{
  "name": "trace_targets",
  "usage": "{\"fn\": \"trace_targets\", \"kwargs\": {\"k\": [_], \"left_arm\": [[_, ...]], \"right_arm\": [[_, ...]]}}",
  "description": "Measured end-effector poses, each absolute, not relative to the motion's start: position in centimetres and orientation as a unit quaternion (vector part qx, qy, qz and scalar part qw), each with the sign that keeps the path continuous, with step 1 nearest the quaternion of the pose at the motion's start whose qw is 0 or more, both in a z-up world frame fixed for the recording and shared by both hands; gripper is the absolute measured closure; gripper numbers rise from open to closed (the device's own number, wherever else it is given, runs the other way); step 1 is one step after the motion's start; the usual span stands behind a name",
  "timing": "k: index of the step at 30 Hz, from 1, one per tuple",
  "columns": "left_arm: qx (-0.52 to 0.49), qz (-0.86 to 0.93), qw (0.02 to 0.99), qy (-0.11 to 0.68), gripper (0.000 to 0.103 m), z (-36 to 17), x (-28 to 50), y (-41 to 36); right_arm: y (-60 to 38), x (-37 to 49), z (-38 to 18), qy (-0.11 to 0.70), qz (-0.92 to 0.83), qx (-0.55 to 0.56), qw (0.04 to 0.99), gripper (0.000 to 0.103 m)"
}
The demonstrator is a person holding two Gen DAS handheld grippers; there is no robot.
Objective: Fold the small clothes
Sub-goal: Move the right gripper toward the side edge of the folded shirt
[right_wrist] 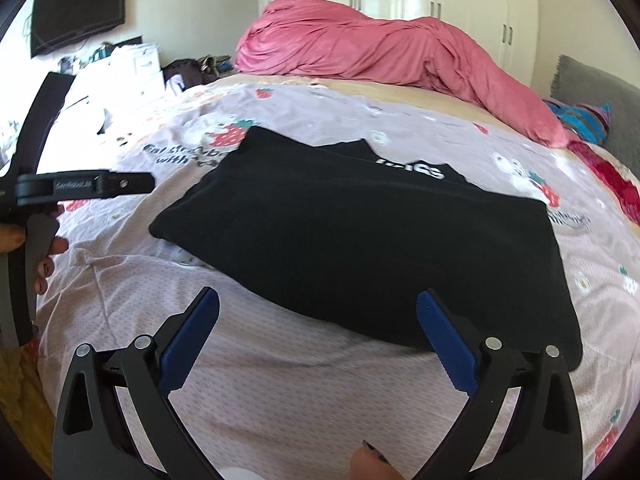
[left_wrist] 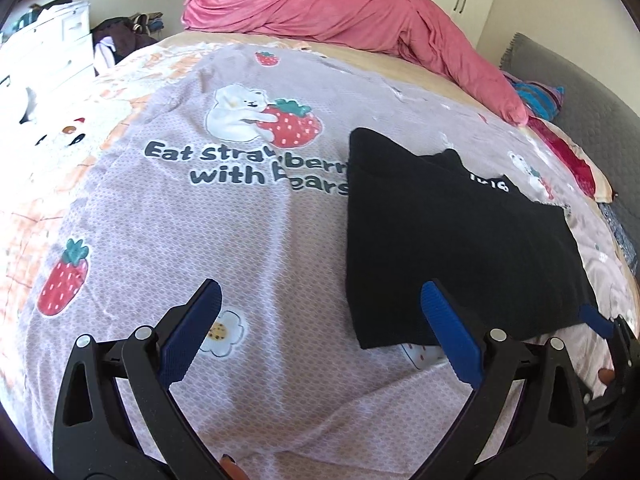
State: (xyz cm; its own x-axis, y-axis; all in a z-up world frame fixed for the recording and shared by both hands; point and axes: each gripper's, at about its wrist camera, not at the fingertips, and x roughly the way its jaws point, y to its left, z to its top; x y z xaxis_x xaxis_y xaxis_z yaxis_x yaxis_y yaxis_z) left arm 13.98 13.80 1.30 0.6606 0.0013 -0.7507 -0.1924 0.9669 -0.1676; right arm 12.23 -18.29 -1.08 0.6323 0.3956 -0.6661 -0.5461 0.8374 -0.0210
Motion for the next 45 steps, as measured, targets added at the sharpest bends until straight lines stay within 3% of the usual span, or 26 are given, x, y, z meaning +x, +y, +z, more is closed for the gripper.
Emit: {"fn": "trace_targets", "kwargs": {"k": [15, 37, 38, 39, 43, 45], "left_arm": [[-0.121, 0.085, 0.905, 0.400, 0.009, 1.4, 15.8, 15.7], [-0.163, 0.120, 0.888, 0.412, 0.009, -1.2, 20.1, 18.3], [-0.161, 0.119, 0.888, 0.413, 0.009, -1.2, 20.2, 18.3], [-0.160, 0.117, 0.889, 0.413, 0.009, -1.1, 20.4, 18.2], [-0.158, 0.113, 0.892, 0.408, 0.009, -0.8, 21.1, 18.0], [-0.159, 0.108, 0.893, 0.407, 0.009, -0.6, 21.5, 17.8]], "right_arm": [[-8.0, 12.2, -4.8, 0.323, 0.256, -0.275, 0.869, 0.004], [-3.5, 17.9, -5.7, 0.305, 0.218, -0.301, 0.877, 0.006], [-3.7, 17.7, -5.4, 0.299, 0.219, -0.295, 0.880, 0.008], [-4.1, 17.6, -5.1, 0.294, 0.225, -0.285, 0.884, 0.019], [-5.3, 17.3, -4.1, 0.290, 0.243, -0.258, 0.889, 0.043], [-6.2, 17.3, -3.5, 0.292, 0.266, -0.234, 0.889, 0.068]]}}
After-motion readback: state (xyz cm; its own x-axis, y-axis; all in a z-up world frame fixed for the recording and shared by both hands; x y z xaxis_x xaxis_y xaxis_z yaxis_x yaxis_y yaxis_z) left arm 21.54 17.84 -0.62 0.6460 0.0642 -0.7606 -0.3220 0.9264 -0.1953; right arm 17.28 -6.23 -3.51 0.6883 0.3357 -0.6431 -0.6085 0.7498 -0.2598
